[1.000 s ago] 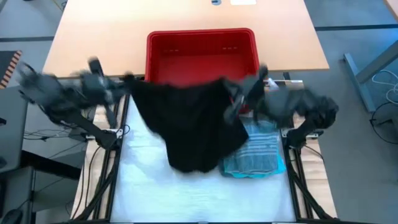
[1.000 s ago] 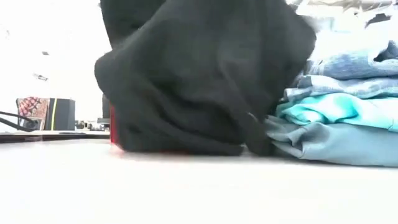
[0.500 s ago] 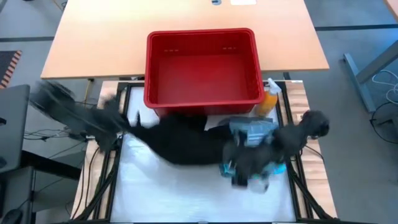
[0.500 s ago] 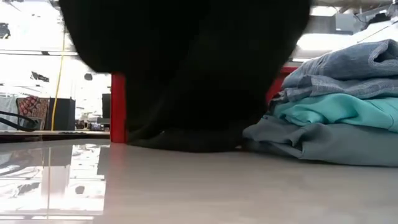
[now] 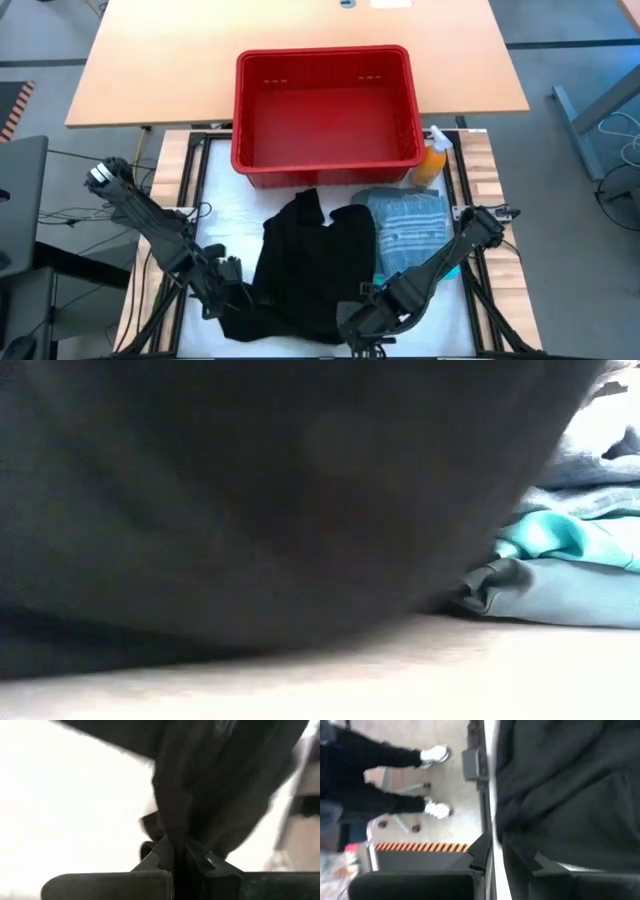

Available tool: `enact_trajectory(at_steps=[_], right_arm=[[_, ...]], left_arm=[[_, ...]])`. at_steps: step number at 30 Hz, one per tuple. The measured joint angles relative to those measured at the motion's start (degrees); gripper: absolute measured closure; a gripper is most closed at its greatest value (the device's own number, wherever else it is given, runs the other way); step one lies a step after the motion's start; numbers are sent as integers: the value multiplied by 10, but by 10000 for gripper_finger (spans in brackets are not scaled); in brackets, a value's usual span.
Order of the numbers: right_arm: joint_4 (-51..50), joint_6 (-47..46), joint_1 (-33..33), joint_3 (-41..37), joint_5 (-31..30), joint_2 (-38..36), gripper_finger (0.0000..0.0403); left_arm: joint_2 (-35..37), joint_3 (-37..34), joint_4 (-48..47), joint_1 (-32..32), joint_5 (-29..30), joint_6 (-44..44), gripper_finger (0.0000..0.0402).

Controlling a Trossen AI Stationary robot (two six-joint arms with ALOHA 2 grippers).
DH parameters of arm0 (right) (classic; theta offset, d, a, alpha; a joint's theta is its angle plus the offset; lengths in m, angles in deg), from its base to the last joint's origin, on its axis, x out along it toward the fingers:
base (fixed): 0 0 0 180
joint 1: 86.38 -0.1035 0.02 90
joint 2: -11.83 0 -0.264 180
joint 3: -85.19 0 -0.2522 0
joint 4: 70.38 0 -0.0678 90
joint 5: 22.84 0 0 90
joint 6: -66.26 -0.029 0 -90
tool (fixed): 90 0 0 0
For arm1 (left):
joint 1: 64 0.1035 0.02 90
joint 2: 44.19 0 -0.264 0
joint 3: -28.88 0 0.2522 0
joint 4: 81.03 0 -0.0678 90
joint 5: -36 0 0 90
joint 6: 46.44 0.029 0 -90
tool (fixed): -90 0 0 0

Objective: Fold Laundry from Bin
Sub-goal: Fold the black shirt

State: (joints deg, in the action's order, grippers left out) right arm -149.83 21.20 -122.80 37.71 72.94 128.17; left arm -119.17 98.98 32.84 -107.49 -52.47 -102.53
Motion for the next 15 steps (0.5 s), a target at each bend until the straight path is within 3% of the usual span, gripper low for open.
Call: enact_trajectory(at_steps=[5,8,12,15], right_arm=[[-5,-6,28,0,58,-35,307],[2,6,38,1,62,-54,290],[45,53,70,-5,-57,-56,271],[163,90,128,-48,-125,-48,263]], left_arm=[[3,-72,41,-41,-5,-58,401],[2,-88,64,-68,-3,-91,401],[2,-89,115,-99,40,-113,401],[2,-89,183,-116,52,-106,401]])
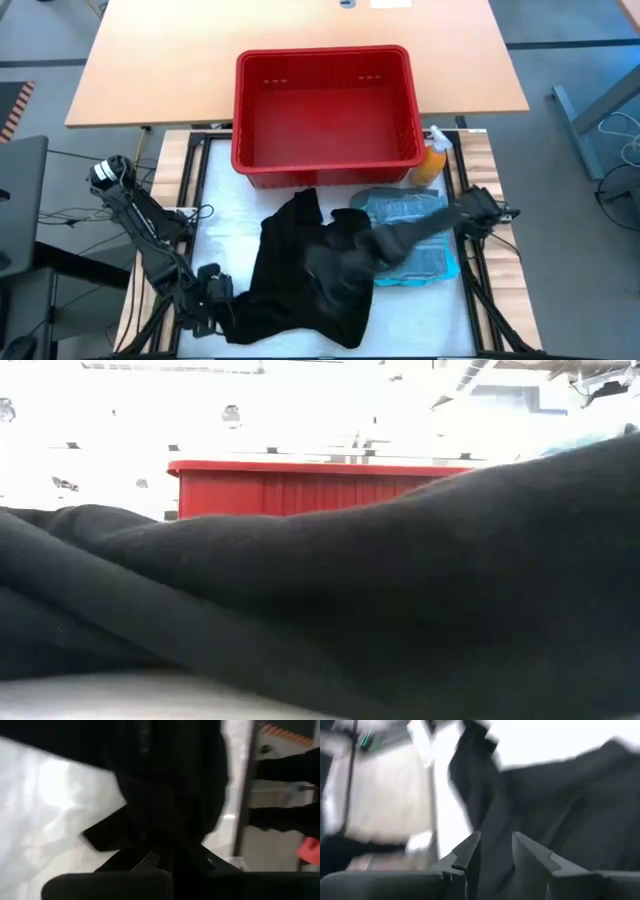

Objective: Fold Laundry from Bin
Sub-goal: Fold the black shirt

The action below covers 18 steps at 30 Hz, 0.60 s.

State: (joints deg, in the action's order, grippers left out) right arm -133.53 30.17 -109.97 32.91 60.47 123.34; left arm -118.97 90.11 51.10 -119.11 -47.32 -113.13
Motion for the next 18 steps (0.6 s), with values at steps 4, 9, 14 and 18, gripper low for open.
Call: enact_trajectory(at_steps=[4,9,14,18], right_arm=[[154,197,54,-65,9,16,260],[236,397,80,-88,69,49,261],[226,511,104,-89,81,107,261],[231,580,116,-88,84,149,261]], left_arm=[[0,0,56,-18,-2,6,401],[0,0,87,-34,-2,-16,401],[0,0,90,-34,8,-46,401],[0,0,94,-34,12,-69,401]])
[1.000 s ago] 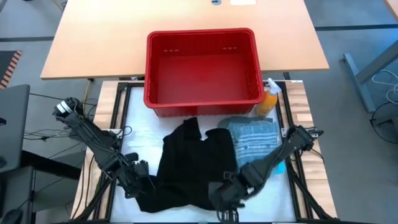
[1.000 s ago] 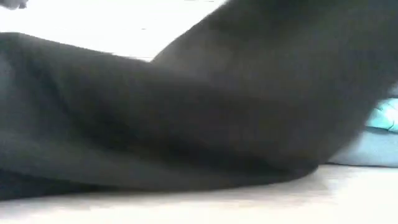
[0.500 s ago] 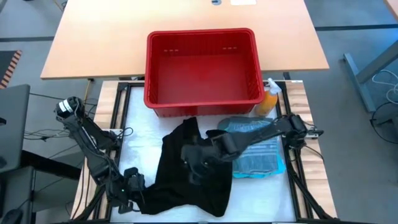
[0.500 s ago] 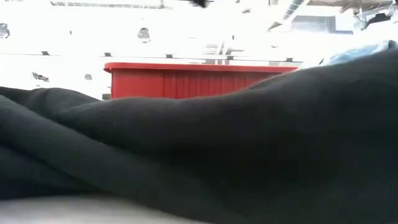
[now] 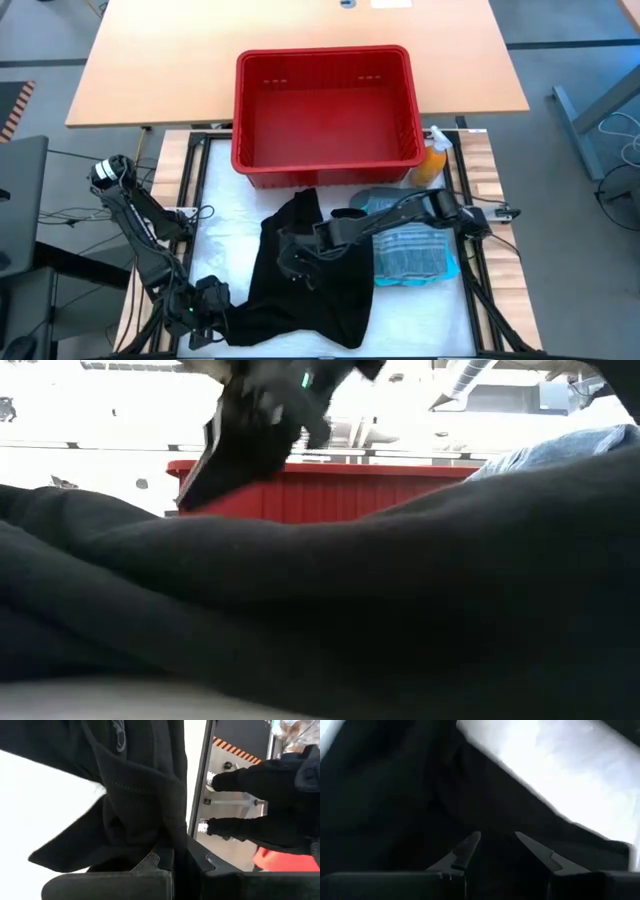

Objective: Fold Laundry from Bin
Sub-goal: Fold the black shirt

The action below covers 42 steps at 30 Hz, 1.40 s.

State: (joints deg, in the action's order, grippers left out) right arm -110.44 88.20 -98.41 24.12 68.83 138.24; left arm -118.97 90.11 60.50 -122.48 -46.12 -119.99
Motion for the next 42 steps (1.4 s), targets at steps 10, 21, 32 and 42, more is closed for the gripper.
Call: enact_trajectory(at_steps=[10,21,32,42], right_arm=[[44,108,0,0,-42,40,262],[49,231,-15,0,-91,42,259],[46,199,5,0,-62,72,259],[-6,124,-12,22,-81,53,373]], left_arm=[[0,0,-4,1,6,-41,401],[0,0,-5,1,29,-54,401],[0,0,-7,1,29,-43,401],[0,0,0,1,21,-9,401]])
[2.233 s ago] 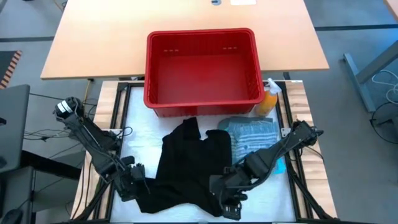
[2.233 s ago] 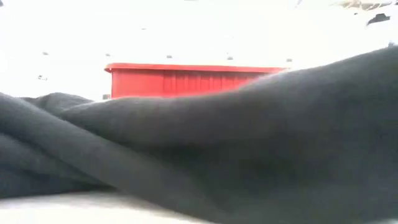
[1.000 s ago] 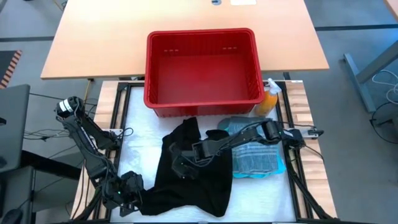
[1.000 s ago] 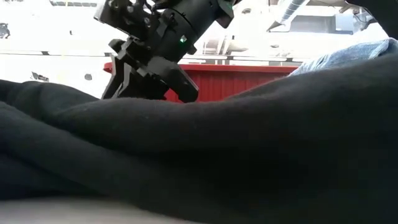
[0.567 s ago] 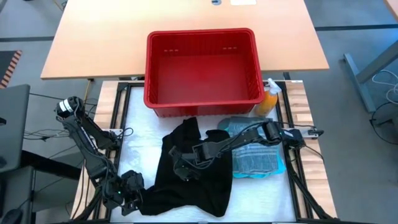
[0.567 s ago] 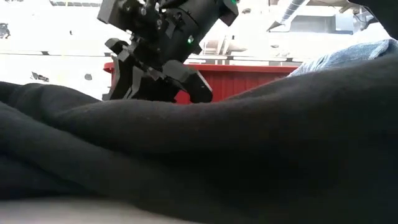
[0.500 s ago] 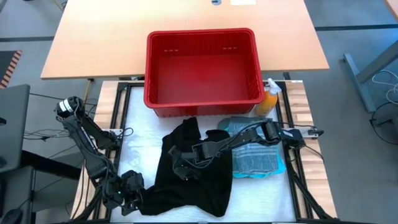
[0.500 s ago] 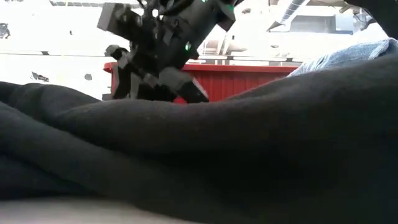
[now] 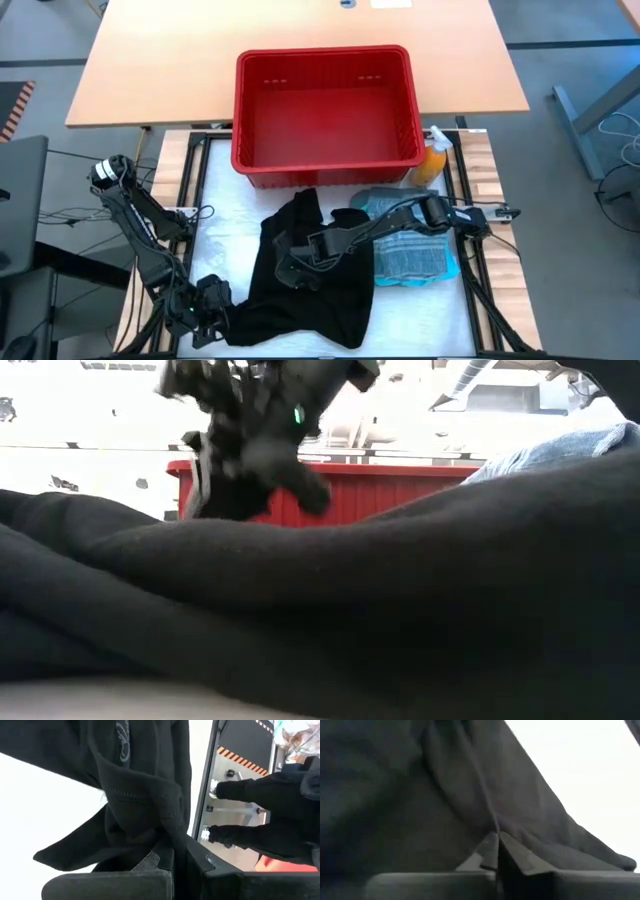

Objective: Fold Laundry from Bin
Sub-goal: Fold the black shirt

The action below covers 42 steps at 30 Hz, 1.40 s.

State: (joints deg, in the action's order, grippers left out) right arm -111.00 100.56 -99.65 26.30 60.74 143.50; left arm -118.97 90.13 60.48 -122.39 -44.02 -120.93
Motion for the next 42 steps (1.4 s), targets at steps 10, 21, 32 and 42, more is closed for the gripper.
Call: enact_trajectory(at_steps=[10,21,32,42], right_arm=[[-249,-59,-8,188,21,-64,389],[-295,-89,-15,270,-96,-259,389],[-278,-119,-145,270,-308,-379,389],[-274,-98,-221,269,-538,-419,389]], left_arm=[[17,14,127,7,29,152,401],[94,286,10,44,48,498,401],[93,448,-215,47,99,484,401],[100,454,-231,47,139,505,402]])
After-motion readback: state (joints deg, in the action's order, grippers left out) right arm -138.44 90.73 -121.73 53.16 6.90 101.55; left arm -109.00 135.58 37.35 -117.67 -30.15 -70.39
